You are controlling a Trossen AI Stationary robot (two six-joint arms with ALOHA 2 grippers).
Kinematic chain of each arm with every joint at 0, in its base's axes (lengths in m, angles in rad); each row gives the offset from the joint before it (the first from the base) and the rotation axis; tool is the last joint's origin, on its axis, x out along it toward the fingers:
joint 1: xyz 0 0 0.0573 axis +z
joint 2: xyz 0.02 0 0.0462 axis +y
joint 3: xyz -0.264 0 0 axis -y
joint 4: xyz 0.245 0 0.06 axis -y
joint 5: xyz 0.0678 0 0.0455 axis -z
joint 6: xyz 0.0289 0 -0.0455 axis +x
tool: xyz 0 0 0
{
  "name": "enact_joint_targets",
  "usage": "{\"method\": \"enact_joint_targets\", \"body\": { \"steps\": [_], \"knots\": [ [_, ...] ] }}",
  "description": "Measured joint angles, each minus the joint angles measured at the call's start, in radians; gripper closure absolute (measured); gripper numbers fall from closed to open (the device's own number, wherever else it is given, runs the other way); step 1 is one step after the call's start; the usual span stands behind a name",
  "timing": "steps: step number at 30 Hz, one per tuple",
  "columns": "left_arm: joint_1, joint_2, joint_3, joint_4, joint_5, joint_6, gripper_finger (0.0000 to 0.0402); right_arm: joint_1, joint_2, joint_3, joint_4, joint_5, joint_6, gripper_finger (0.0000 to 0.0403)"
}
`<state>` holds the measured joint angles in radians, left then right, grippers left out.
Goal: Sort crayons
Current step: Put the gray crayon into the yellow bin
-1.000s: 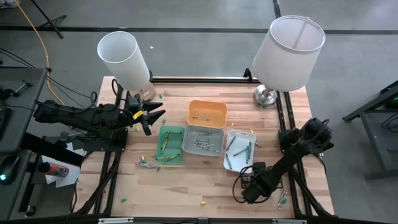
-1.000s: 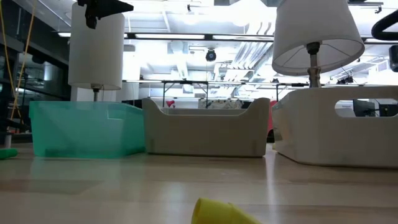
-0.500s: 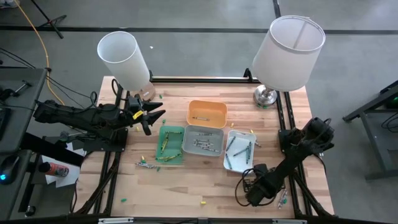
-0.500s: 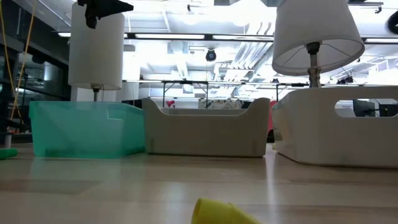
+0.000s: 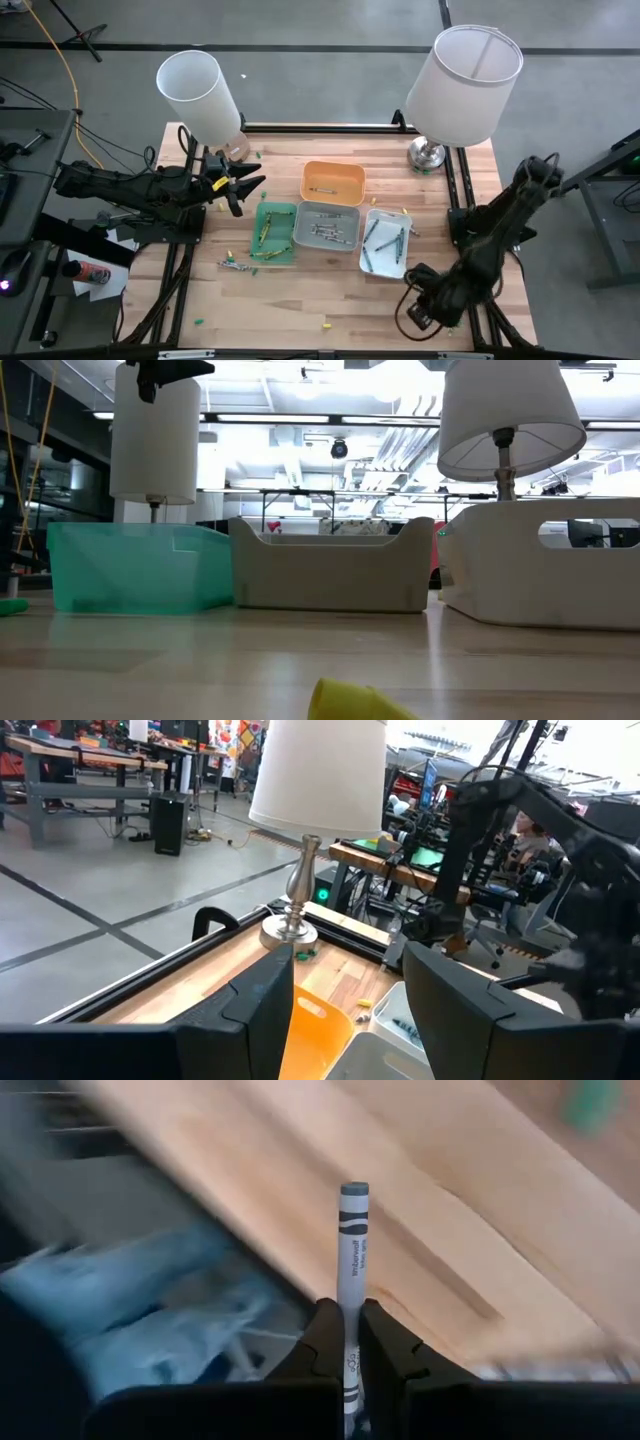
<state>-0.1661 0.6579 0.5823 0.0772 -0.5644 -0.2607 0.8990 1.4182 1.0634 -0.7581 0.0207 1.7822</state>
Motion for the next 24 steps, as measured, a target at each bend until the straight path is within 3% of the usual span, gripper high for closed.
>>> {"method": "enact_joint_targets", "body": {
  "steps": [8, 14, 19, 24],
  "knots": [
    [0.0, 0.0, 0.0, 0.03, 0.042, -0.052, 0.0227, -0.181, -0.096, 0.001, 0.163, 0.093, -0.543, 0.0402],
    [0.0, 0.0, 0.0, 0.101, 0.072, -0.052, 0.0227, -0.418, -0.053, 0.001, 0.341, 0.094, -1.045, 0.0402],
    [0.0, 0.001, 0.0, 0.116, 0.072, -0.051, 0.0227, -0.603, 0.01, 0.001, 0.629, 0.072, -1.448, 0.0402],
    [0.0, 0.049, 0.0, 0.168, 0.077, -0.019, 0.0227, -0.729, 0.042, 0.002, 0.888, 0.036, -1.58, 0.0402]
  ]
}}
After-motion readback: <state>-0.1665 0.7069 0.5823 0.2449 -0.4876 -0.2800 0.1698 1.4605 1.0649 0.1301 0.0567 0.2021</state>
